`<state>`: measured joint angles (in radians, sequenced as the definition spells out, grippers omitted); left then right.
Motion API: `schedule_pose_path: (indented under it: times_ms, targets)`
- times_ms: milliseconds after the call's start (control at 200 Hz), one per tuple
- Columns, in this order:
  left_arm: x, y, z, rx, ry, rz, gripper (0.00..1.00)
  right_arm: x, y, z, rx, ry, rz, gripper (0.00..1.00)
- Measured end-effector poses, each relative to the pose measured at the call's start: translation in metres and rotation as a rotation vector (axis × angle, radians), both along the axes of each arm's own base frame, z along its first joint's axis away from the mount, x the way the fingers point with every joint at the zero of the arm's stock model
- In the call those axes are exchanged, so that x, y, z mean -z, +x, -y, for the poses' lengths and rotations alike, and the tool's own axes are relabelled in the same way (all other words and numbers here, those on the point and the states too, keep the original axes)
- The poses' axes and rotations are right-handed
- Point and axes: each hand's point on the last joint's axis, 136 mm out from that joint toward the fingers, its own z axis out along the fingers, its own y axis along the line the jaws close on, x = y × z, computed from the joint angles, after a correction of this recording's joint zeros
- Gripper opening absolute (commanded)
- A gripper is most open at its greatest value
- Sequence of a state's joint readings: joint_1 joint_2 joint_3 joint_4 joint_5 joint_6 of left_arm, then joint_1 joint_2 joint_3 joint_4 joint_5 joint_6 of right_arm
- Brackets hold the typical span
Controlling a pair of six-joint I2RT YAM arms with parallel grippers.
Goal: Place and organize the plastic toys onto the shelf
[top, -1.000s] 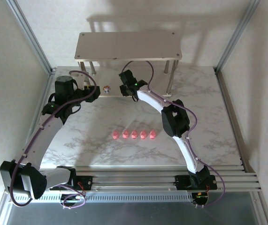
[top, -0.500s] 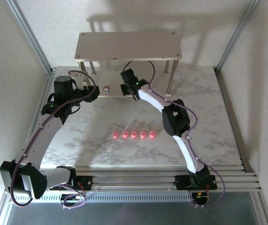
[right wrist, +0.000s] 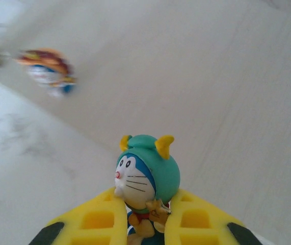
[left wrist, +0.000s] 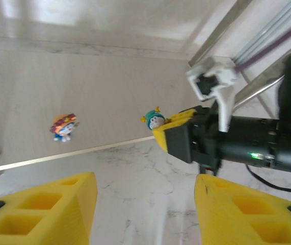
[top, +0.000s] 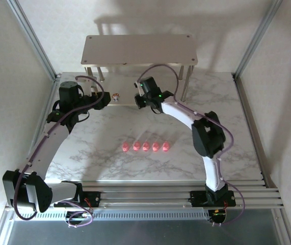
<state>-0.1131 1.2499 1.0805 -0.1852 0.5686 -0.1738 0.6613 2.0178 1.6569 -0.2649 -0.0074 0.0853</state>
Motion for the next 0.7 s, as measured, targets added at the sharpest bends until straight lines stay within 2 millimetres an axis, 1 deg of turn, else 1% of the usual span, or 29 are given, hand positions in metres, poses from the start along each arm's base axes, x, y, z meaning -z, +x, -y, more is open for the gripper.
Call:
schedule_pose_path:
  times_ms: [115,130,230,300,365,425,501,601,701]
  targets:
    - [0.003,-0.001,0.007,0.039,-0.028,-0.017,0.54,-0.049,-0.037,0.007,-0.126,0.119,0.044,0.01]
    - [0.003,-0.001,0.008,0.044,-0.032,-0.019,0.54,-0.058,-0.042,0.009,-0.144,0.140,0.054,0.01]
    - [0.005,-0.003,0.015,0.092,-0.057,-0.033,0.52,-0.102,-0.070,0.023,-0.241,0.241,0.091,0.02]
    - [0.006,-0.005,0.023,0.137,-0.086,-0.043,0.51,-0.128,-0.085,0.031,-0.297,0.284,0.119,0.02]
    - [0.006,-0.007,0.030,0.176,-0.110,-0.051,0.51,-0.145,-0.100,0.033,-0.352,0.314,0.132,0.02]
    - [0.005,-0.010,0.037,0.211,-0.128,-0.053,0.54,-0.154,-0.115,0.033,-0.403,0.334,0.130,0.02]
    - [-0.001,-0.016,0.050,0.263,-0.154,-0.044,0.57,-0.155,-0.128,0.032,-0.445,0.346,0.112,0.02]
    - [-0.010,-0.024,0.065,0.325,-0.191,-0.033,0.59,-0.147,-0.137,0.033,-0.464,0.340,0.094,0.02]
    - [-0.019,-0.027,0.071,0.356,-0.228,-0.021,0.59,-0.135,-0.140,0.032,-0.465,0.320,0.075,0.03]
